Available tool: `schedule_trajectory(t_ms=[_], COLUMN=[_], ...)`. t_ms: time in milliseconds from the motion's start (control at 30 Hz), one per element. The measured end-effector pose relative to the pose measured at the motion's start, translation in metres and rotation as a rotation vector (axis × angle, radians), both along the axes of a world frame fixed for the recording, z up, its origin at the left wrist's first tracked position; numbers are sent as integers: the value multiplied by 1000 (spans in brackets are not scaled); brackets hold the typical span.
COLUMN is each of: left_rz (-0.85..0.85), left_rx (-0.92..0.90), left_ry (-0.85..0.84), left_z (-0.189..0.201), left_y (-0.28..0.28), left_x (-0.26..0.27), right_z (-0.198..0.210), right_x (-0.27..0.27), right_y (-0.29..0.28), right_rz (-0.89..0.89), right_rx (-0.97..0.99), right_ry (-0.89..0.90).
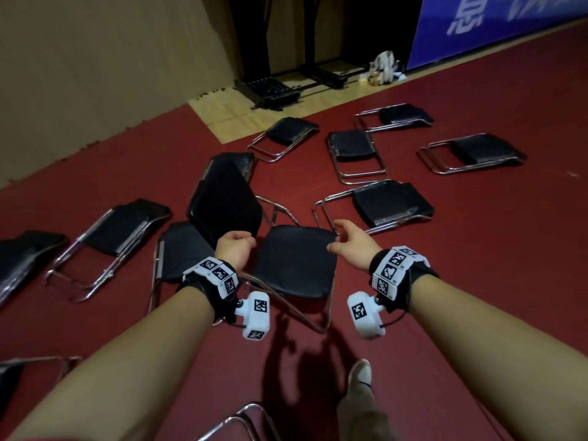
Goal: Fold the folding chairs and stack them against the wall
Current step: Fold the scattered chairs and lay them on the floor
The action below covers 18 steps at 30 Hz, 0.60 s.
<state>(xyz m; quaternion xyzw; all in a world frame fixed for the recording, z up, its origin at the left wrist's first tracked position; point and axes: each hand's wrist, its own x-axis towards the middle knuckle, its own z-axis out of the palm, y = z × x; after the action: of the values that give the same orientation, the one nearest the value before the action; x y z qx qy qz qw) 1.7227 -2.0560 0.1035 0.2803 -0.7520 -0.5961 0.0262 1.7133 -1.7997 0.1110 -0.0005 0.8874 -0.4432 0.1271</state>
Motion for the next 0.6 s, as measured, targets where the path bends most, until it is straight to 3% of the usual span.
schedule_trajectory(t_ms=[400,600], left_rz=[261,395], left_rx=[-99,-66], left_ry=[-64,-100], left_z=[-7,-20], left_y=[-90,-142], left_x=[-170,-216], right_z=[-38,-59], right_x=[-249,-322], right_y=[-91,-149], right_rz=[252,386], right_rx=[-48,-40], right_ry=[-45,-79])
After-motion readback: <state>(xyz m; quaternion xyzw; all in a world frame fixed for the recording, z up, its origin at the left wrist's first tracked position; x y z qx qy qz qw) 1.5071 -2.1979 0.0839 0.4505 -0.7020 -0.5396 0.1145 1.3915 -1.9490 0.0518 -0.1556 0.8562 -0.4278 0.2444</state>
